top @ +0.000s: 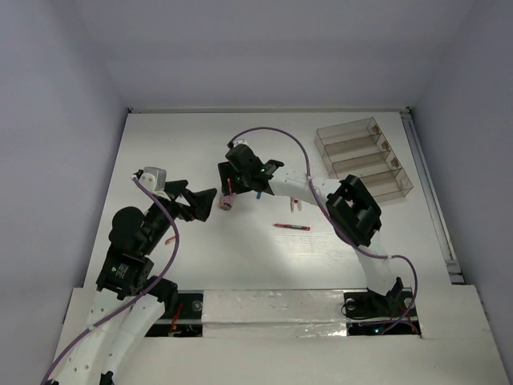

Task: Sort the stationery into containers
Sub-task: Pick up the stationery from the center of the board.

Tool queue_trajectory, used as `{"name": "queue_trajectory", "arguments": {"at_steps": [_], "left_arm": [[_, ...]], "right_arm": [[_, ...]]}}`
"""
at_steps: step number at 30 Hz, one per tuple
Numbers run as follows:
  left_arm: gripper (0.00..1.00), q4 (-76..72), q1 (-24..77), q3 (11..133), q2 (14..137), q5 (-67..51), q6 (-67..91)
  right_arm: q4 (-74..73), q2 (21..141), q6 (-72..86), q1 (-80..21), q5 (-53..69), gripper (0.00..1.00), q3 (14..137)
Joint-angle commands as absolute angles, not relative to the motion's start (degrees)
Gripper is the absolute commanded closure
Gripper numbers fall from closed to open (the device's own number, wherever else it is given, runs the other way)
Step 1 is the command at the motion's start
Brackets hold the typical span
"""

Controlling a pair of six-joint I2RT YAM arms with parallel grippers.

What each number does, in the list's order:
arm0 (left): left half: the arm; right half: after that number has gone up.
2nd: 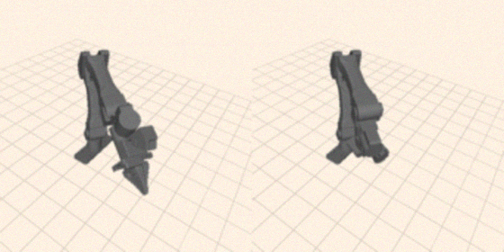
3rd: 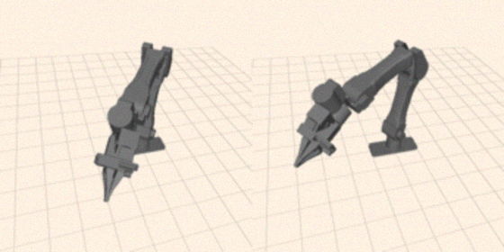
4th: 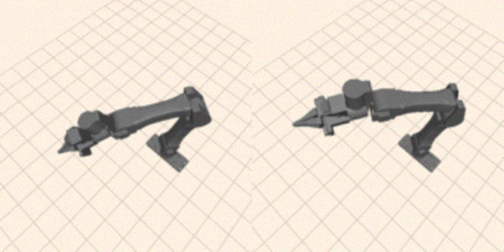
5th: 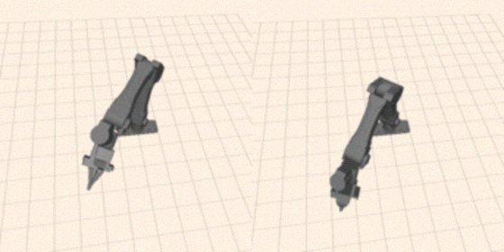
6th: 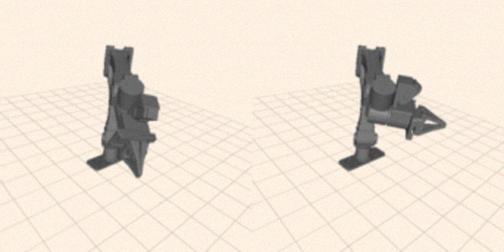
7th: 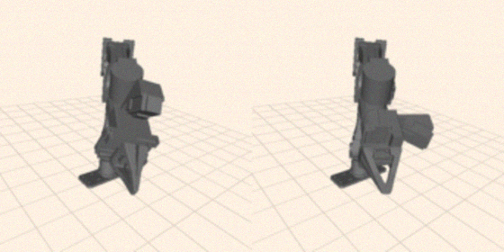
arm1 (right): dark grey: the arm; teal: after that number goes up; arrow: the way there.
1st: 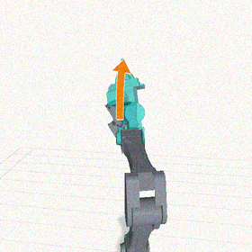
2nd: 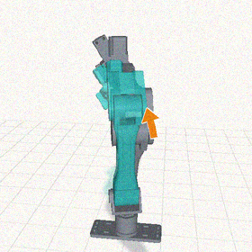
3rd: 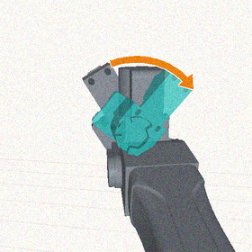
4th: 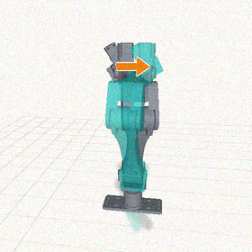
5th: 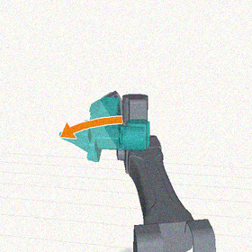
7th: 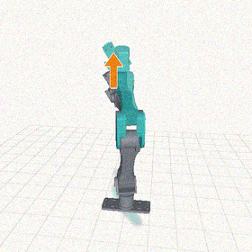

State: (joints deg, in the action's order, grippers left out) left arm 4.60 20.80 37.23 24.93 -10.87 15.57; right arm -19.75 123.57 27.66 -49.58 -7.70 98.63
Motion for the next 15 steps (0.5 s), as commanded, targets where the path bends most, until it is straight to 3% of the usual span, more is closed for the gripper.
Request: {"name": "queue_trajectory", "arguments": {"at_steps": [1,5,15], "left_arm": [[0.01,3.3,21.6,39.5,24.5,-10.5,15.2],[0.01,3.3,22.2,39.6,24.4,-10.4,15.1],[0.01,3.3,23.4,39.6,24.3,-9.8,15.0]], "right_arm": [[-20.0,125.4,29.0,-50.1,-8.1,0.29,101.8],[-20.4,127.2,29.6,-50.1,-8.1,0.37,103.2],[-21.8,130.8,31.8,-50.1,-7.8,0.42,105.0]]}}
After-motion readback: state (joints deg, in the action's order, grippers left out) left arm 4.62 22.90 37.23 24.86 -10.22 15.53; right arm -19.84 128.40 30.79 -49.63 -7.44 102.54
